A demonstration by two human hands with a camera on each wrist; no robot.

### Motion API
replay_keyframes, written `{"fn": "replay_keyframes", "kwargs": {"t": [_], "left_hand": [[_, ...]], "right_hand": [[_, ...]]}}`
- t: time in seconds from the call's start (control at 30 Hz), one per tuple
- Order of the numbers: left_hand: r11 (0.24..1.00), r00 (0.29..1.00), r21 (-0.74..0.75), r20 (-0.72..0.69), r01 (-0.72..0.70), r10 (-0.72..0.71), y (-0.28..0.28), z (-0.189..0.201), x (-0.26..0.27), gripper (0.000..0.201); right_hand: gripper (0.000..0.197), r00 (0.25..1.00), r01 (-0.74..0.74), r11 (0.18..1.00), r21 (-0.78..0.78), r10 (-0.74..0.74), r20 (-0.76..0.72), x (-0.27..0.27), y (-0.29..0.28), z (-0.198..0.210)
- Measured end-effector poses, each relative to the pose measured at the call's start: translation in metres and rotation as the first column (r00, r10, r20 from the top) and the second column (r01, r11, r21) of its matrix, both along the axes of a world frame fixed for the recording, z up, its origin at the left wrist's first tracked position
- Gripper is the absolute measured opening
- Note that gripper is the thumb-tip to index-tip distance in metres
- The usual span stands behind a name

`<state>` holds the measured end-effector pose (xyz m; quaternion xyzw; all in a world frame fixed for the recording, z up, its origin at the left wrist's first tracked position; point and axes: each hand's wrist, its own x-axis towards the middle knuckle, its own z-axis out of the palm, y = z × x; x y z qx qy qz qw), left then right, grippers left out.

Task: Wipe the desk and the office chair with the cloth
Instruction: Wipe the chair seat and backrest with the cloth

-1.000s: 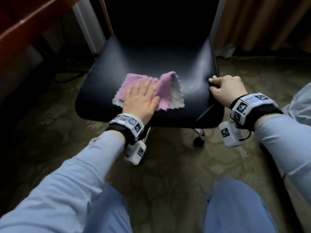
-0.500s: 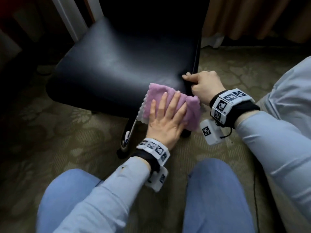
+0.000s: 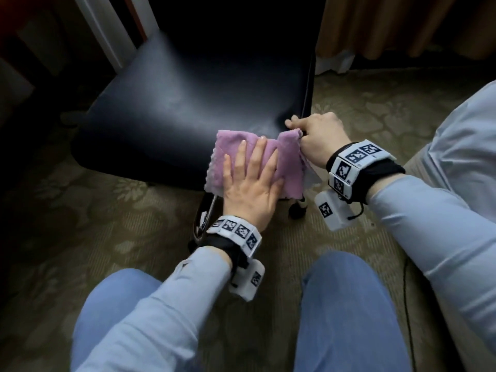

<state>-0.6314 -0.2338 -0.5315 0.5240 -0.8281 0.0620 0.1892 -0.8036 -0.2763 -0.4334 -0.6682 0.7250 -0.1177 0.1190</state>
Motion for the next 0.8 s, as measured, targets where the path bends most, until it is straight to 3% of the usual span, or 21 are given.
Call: {"fn": "replay_keyframes", "kwargs": {"t": [0.07,0.17,0.23,0.3,0.4,0.47,0.53,0.63,0.73,0.8], "left_hand": [[0.996,0.997,-0.027,0.013,-0.081,0.082,-0.018,0.002,0.024,0.061],[0.947,0.94,0.055,-0.115,-0.316,0.32,-0.051,0.009,0.061,0.062],[0.913,0.897,0.098,-0.171,-0.396,0.407,-0.055,0.017,0.061,0.062],[0.929,0.915,0.058,-0.163,-0.365,0.369,-0.039,0.021,0.033,0.063],[0.987,0.986,0.045,-0.058,-0.157,0.159,0.003,0.018,-0.011,0.066],[0.993,0.996,0.073,-0.022,-0.088,0.09,0.006,0.018,-0.008,0.067],[0.992,0.994,0.065,0.016,-0.107,0.106,-0.008,0.019,0.016,0.066],[0.937,0.943,0.146,-0.063,-0.316,0.328,-0.042,0.025,0.067,0.071],[0.885,0.898,0.237,-0.089,-0.4,0.43,-0.063,0.033,0.093,0.075],[0.877,0.883,0.247,-0.127,-0.412,0.451,-0.057,0.037,0.079,0.074]], "right_hand": [[0.046,1.0,0.002,1.0,0.009,-0.002,-0.011,0.002,0.002,0.001],[0.058,1.0,-0.005,1.0,0.025,0.005,0.013,0.006,0.005,0.001],[0.056,0.999,-0.03,1.0,0.006,0.03,0.034,0.011,0.007,-0.001],[0.044,0.999,-0.041,0.998,-0.038,0.042,0.03,0.015,0.009,-0.003],[0.027,1.0,-0.002,0.999,-0.038,0.002,-0.014,0.023,0.015,0.0],[0.023,1.0,0.004,0.999,-0.033,-0.004,0.002,0.025,0.017,0.001],[0.028,0.997,-0.053,0.997,-0.063,0.056,0.045,0.026,0.019,0.002],[0.044,0.972,-0.098,0.992,-0.083,0.113,0.208,0.016,0.015,0.011],[0.053,0.981,-0.189,0.973,-0.133,0.192,0.008,-0.001,-0.003,0.01],[0.053,0.953,-0.259,0.965,-0.052,0.246,-0.177,-0.008,-0.012,0.0]]}}
